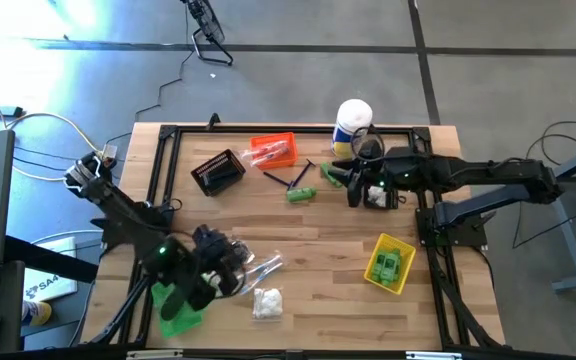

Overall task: Pick & Place Travel size toiletries
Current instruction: Put the blue toothbrush into the orange bin

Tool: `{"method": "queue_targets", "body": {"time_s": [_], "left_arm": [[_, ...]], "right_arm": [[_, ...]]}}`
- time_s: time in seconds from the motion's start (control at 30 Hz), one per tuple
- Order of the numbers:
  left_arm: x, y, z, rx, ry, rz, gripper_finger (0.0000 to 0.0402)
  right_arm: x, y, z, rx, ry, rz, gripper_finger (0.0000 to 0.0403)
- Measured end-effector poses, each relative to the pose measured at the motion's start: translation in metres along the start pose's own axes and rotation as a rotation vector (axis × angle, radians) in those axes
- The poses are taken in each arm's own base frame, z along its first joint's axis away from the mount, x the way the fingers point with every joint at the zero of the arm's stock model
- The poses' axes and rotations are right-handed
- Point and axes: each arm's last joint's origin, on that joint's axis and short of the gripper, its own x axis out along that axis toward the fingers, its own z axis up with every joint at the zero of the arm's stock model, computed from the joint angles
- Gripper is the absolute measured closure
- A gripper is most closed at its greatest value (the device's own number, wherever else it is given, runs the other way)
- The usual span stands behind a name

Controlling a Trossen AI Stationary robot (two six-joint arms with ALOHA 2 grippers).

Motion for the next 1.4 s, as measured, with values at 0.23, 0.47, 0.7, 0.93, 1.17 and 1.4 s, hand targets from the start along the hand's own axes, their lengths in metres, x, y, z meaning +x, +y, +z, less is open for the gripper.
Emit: {"method": "queue_targets", "body": {"time_s": [0.23,0.47,0.7,0.93,1.17,1.4], "left_arm": [[0.026,0.012,0.023,0.049,0.173,0.005,0.0223],[0.040,0.011,0.036,0.126,0.228,-0.087,0.0223],[0.058,0.009,0.041,0.109,0.217,-0.083,0.0223],[0.082,0.003,0.025,0.153,0.291,-0.030,0.0223],[0.105,-0.003,0.009,0.178,0.349,0.007,0.0223],[0.121,-0.009,-0.003,0.176,0.429,-0.016,0.0223]], "right_arm": [[0.010,0.009,-0.010,-0.017,0.079,0.086,0.0262],[0.014,0.018,-0.019,-0.036,0.145,0.157,0.0262],[0.011,0.025,-0.022,-0.050,0.159,0.183,0.0262],[0.011,0.025,-0.023,-0.061,0.165,0.182,0.0262],[0.011,0.025,-0.023,-0.063,0.166,0.182,0.0262],[0.011,0.025,-0.024,-0.064,0.167,0.181,0.0262]]}}
